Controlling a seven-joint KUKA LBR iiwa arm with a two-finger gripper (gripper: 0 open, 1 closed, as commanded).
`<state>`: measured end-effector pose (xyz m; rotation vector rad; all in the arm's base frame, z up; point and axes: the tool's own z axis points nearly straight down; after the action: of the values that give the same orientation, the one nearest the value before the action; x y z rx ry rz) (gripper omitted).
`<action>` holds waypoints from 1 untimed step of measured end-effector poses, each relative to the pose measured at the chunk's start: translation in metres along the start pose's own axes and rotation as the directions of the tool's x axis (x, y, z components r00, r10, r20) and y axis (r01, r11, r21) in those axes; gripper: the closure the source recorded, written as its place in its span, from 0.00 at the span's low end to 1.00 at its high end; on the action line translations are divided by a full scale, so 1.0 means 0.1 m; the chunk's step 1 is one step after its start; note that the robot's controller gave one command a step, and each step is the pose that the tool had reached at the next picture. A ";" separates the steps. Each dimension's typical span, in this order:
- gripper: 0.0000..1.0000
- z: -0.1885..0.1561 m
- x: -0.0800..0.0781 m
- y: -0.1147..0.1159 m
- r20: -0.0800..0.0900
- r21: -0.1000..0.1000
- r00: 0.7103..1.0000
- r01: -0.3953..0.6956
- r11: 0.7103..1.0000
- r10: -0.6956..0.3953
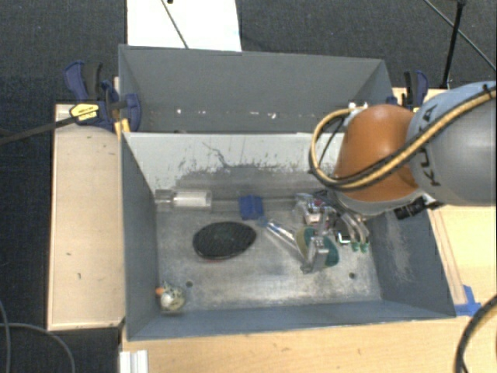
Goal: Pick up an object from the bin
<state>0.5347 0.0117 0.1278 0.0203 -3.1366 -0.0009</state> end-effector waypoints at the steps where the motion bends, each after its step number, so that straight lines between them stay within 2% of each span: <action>1: 0.00 0.61 -0.21 -0.39 0.002 0.001 1.000 -0.029 1.000 0.029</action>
Offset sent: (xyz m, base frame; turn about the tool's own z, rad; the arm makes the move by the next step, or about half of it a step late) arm 0.0215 -0.0361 -0.0578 0.0263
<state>0.5558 -0.0266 0.0671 -0.0257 -3.1384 0.0010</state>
